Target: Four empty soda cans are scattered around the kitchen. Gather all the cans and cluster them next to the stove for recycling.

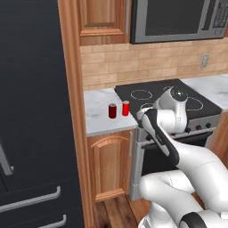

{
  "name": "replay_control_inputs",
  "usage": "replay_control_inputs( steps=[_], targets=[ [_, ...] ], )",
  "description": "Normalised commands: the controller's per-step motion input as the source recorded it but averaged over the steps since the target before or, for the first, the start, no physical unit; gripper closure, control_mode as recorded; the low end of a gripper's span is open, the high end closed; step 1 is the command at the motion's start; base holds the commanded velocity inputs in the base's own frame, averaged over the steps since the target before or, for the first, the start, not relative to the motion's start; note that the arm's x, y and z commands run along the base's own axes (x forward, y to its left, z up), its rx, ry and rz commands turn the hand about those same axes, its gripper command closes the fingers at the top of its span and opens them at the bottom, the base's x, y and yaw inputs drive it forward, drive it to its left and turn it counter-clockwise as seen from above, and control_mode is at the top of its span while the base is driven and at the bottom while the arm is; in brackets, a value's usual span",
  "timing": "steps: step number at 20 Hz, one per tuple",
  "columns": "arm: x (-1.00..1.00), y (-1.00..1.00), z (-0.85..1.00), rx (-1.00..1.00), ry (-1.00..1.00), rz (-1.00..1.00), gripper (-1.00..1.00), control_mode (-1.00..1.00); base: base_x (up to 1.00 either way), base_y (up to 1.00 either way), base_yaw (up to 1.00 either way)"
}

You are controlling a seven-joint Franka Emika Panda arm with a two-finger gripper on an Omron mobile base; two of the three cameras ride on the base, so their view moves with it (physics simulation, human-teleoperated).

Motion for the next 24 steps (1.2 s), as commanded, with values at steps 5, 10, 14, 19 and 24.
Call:
replay_control_inputs(
  steps=[5,10,14,19,24],
  targets=[
    [0.00,0.00,0.00,0.00,0.00,0.00,1.00,1.00,0.41,-0.06,0.14],
    [0.00,0.00,0.00,0.00,0.00,0.00,1.00,1.00,0.39,-0.22,0.11],
    [0.00,0.00,0.00,0.00,0.00,0.00,1.00,1.00,0.33,-0.26,0.11],
    [0.00,0.00,0.00,0.00,0.00,0.00,1.00,1.00,0.10,-0.15,0.05],
    [0.00,0.00,0.00,0.00,0.00,0.00,1.00,1.00,0.00,-0.05,0.00]
  ],
)
